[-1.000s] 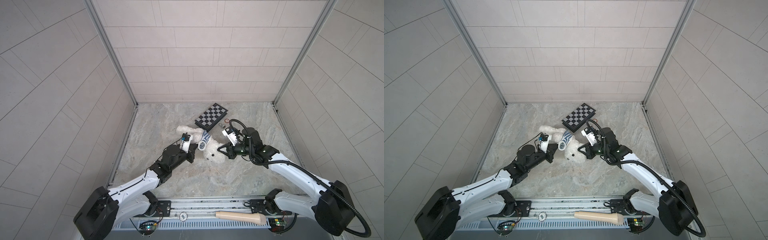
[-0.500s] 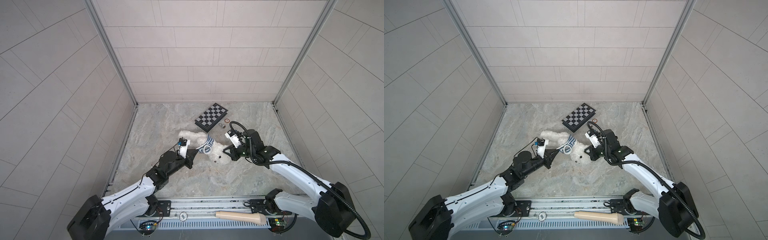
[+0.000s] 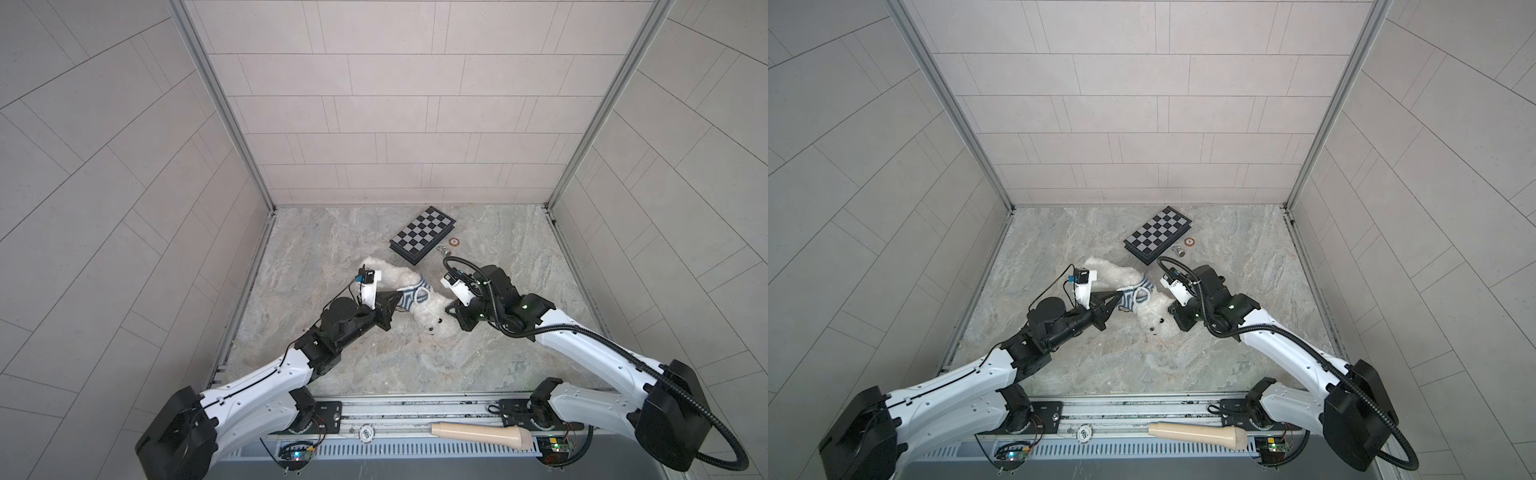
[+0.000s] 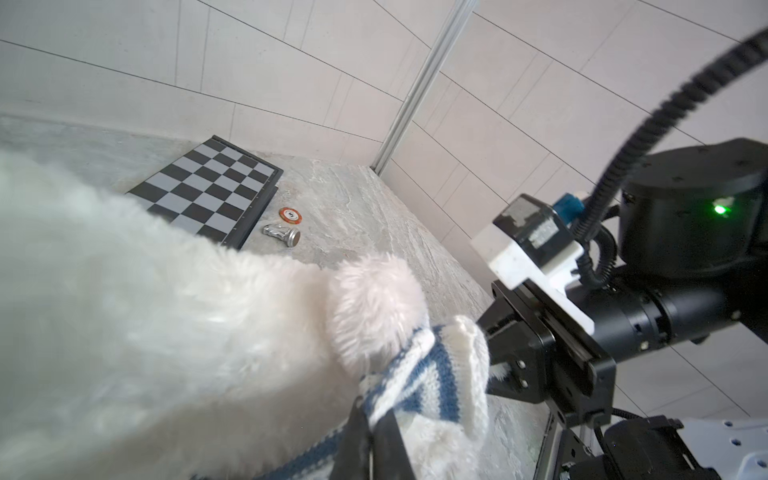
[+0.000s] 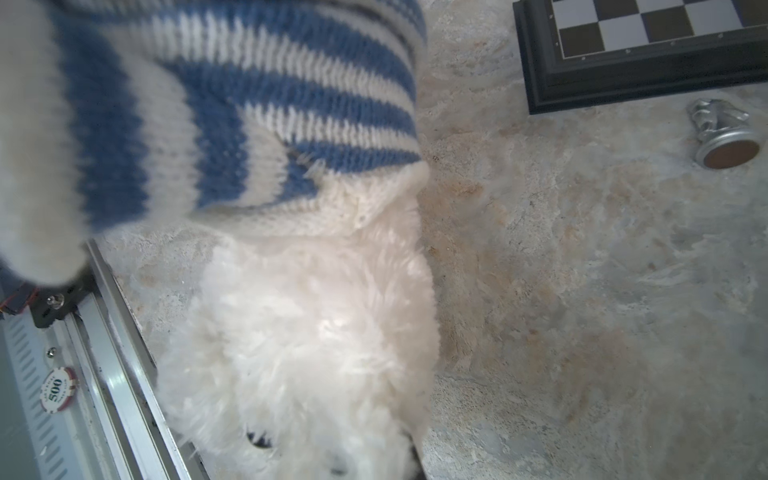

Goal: Dress the teddy bear

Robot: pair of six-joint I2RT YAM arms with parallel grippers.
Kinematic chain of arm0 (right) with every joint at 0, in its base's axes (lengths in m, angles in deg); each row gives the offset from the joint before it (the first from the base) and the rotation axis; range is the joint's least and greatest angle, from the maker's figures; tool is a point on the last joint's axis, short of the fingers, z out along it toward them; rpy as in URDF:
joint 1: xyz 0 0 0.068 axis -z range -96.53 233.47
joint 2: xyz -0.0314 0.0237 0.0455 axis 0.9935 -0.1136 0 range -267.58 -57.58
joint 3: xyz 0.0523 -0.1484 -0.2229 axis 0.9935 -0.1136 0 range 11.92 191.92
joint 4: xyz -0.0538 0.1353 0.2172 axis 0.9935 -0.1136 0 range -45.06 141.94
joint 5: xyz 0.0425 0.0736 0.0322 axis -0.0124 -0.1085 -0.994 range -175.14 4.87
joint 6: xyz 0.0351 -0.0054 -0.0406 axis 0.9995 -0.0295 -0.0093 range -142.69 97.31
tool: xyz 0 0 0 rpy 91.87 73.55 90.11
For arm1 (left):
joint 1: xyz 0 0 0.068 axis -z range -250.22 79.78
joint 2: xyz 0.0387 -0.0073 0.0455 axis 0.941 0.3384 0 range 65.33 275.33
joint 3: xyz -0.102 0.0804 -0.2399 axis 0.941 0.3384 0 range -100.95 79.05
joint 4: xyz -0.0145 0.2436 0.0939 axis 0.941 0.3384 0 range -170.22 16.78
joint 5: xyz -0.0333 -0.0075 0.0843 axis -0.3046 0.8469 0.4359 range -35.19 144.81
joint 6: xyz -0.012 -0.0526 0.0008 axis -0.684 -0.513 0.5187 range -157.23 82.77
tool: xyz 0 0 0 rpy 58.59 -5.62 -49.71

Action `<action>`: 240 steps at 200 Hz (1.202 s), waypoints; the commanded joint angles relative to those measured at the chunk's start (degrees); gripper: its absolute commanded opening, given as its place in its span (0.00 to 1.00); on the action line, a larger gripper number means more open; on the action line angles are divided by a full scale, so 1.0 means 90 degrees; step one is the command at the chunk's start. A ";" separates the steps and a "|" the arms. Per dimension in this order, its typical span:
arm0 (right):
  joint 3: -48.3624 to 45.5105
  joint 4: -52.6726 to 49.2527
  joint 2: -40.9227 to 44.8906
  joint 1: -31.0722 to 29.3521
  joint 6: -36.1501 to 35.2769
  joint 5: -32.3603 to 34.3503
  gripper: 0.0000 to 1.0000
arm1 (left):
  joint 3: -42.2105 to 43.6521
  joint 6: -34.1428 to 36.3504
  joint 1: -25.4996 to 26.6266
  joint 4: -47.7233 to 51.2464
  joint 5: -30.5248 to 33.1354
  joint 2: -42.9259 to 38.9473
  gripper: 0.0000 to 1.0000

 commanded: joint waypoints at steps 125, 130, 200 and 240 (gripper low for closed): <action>0.0661 -0.1196 -0.0626 -0.1336 -0.1383 0.2202 0.00 | 0.0168 -0.0803 -0.0165 -0.1346 0.0209 -0.0514 0.00; 0.0652 -0.1187 -0.0586 -0.1345 -0.1389 0.2215 0.00 | 0.0129 -0.0842 -0.0206 -0.1040 0.0424 -0.0586 0.00; 0.0203 -0.0558 -0.0089 -0.1791 -0.1940 0.2314 0.00 | 0.0709 -0.1356 -0.0739 -0.0764 0.0854 -0.1220 0.00; 0.0463 -0.0805 -0.0508 -0.2092 -0.2166 0.2571 0.00 | 0.0776 -0.1280 -0.0670 -0.1659 -0.0126 -0.0717 0.00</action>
